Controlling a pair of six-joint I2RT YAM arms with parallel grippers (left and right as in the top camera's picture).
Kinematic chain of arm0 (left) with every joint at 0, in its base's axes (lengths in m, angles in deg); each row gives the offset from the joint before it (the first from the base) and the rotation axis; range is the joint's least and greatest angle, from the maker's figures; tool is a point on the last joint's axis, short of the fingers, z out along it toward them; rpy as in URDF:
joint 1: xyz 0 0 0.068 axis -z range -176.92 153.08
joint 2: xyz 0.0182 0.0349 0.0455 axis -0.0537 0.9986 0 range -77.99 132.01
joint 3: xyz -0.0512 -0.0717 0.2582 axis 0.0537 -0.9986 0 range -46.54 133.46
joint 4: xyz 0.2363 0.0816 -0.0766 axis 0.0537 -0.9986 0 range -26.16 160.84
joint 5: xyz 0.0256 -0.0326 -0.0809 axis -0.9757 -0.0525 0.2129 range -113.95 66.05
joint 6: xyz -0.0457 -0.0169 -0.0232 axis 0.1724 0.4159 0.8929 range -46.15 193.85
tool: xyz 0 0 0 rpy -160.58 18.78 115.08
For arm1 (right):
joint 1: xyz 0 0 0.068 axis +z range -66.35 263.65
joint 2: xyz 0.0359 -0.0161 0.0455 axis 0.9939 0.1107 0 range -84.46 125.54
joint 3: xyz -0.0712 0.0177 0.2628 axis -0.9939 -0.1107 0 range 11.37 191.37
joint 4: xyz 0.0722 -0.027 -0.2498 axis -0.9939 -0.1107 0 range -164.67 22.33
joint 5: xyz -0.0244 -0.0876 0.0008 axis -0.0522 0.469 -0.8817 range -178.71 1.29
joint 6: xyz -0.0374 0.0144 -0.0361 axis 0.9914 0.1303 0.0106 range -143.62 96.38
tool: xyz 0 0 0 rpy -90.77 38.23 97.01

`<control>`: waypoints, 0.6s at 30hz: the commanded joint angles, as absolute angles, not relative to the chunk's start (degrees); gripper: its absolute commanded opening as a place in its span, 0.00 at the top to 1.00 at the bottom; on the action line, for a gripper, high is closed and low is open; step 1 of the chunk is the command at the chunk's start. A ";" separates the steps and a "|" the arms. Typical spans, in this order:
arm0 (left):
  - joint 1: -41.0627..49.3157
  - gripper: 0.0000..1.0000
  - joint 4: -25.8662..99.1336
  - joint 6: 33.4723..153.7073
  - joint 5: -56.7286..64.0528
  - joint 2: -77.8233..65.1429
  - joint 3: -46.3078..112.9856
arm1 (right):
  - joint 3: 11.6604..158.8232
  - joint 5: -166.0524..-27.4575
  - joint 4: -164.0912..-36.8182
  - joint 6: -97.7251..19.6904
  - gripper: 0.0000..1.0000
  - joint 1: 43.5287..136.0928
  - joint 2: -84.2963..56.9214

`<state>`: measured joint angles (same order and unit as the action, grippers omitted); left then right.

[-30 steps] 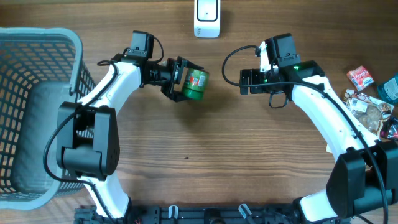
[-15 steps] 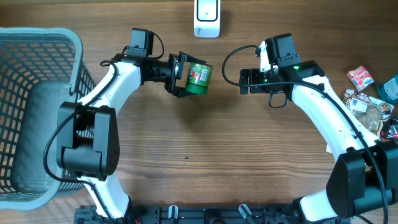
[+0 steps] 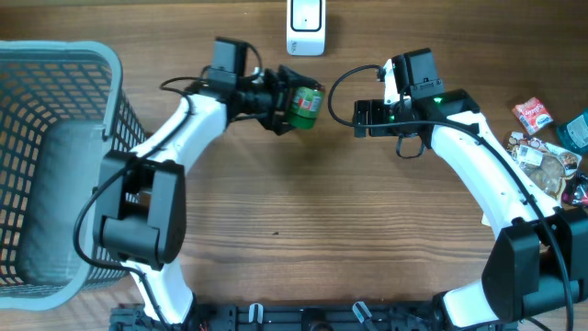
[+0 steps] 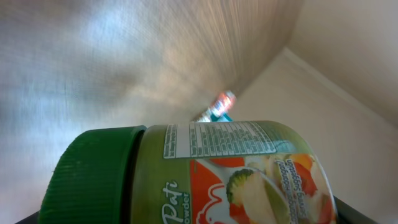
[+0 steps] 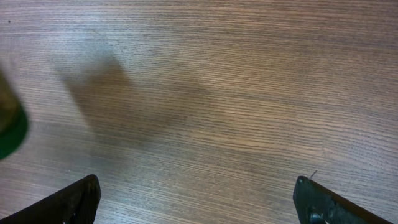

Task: Scan the item barcode
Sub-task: 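Lift the jar with the left gripper toward the scanner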

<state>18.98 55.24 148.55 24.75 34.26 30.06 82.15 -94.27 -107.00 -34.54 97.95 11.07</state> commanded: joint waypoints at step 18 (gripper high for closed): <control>21.30 0.20 68.56 134.23 -19.31 34.41 30.74 | 83.24 -95.17 -104.77 -35.19 0.00 97.82 10.98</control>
<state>21.38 65.21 138.19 -12.05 34.37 30.04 82.15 -94.27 -105.43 -34.54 97.95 11.07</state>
